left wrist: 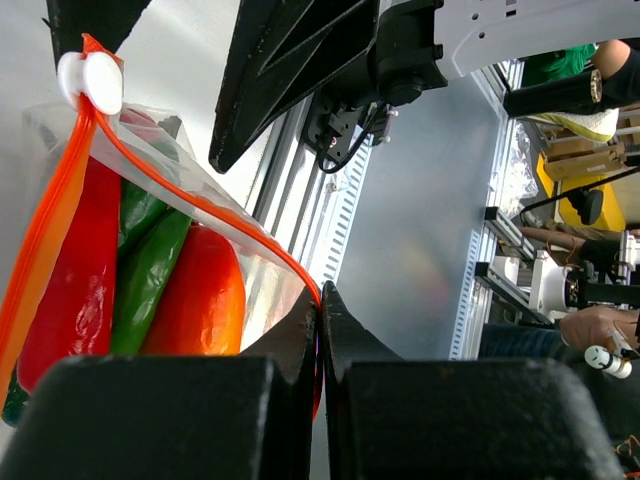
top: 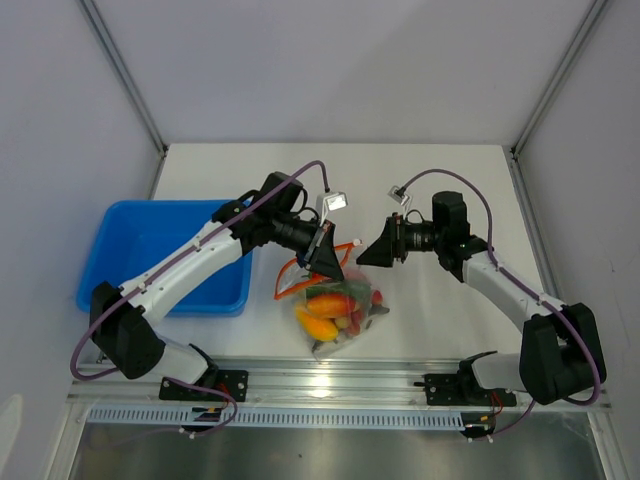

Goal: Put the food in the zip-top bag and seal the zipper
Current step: Zip the zipper food storage bag at the center of the board.

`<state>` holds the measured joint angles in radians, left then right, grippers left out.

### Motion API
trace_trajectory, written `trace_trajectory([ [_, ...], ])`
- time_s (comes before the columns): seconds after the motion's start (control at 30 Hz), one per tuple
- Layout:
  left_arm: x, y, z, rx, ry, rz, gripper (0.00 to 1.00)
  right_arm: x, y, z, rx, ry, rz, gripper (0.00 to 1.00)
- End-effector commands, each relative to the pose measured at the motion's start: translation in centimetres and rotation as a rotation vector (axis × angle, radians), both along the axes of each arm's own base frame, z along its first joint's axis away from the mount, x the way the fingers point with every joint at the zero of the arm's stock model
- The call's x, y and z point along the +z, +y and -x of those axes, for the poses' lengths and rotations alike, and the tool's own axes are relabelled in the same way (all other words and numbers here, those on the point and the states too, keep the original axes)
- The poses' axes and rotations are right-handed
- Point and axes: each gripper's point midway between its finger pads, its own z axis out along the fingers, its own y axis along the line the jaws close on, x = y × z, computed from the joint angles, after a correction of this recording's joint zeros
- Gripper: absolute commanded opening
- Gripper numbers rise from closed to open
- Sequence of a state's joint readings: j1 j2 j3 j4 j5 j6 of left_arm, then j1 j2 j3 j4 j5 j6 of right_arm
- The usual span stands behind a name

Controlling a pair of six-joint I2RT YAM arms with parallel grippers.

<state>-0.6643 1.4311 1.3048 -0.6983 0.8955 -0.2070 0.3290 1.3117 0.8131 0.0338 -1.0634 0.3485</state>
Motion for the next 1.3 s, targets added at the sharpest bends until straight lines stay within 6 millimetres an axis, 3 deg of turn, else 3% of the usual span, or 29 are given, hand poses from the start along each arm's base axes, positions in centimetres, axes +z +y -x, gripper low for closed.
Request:
trace_trajectory([
  [0.0, 1.7, -0.1, 0.4, -0.018, -0.013, 0.069, 0.01, 2.2, 0.6, -0.5, 0.030, -0.110, -0.062, 0.73],
  [0.3, 2.2, -0.8, -0.1, -0.001, 0.004, 0.099, 0.01, 1.3, 2.9, 0.3, 0.113, -0.064, -0.087, 0.60],
  [0.37, 2.2, -0.7, -0.1, 0.004, 0.002, 0.095, 0.01, 1.3, 3.3, 0.3, 0.118, -0.060, -0.088, 0.48],
  [0.43, 2.1, -0.6, -0.1, 0.012, 0.001, 0.089, 0.00, 1.4, 3.6, 0.4, 0.118, -0.043, -0.087, 0.28],
  [0.5, 2.0, -0.5, 0.0, 0.012, 0.002, 0.086, 0.00, 1.7, 3.6, 0.3, 0.113, -0.032, -0.087, 0.00],
  [0.67, 1.4, -0.1, 0.3, 0.025, 0.008, 0.069, 0.01, 3.1, 3.5, 0.1, 0.078, -0.058, -0.088, 0.00],
  [0.87, 0.3, 0.9, 0.5, 0.053, -0.013, 0.015, 0.01, 4.3, 1.7, -0.4, -0.023, -0.084, -0.025, 0.00],
  [1.03, -1.0, 2.1, -0.5, 0.127, -0.065, -0.080, 0.01, 4.5, 1.0, 0.1, -0.054, -0.080, 0.002, 0.00],
  [1.13, -1.2, 3.0, -1.6, 0.182, -0.130, -0.135, 0.11, 4.1, 1.0, 0.9, -0.033, -0.064, 0.015, 0.00],
  [1.17, -1.6, 3.5, -2.1, 0.213, -0.150, -0.173, 0.18, 3.9, 1.1, 1.3, -0.023, -0.049, 0.022, 0.00],
  [1.23, -1.1, 3.7, -2.7, 0.233, -0.182, -0.184, 0.23, 3.8, 1.5, 2.0, -0.002, -0.051, 0.033, 0.00],
  [1.27, -1.0, 3.7, -3.0, 0.240, -0.197, -0.189, 0.31, 3.8, 1.6, 2.4, 0.003, -0.048, 0.037, 0.00],
])
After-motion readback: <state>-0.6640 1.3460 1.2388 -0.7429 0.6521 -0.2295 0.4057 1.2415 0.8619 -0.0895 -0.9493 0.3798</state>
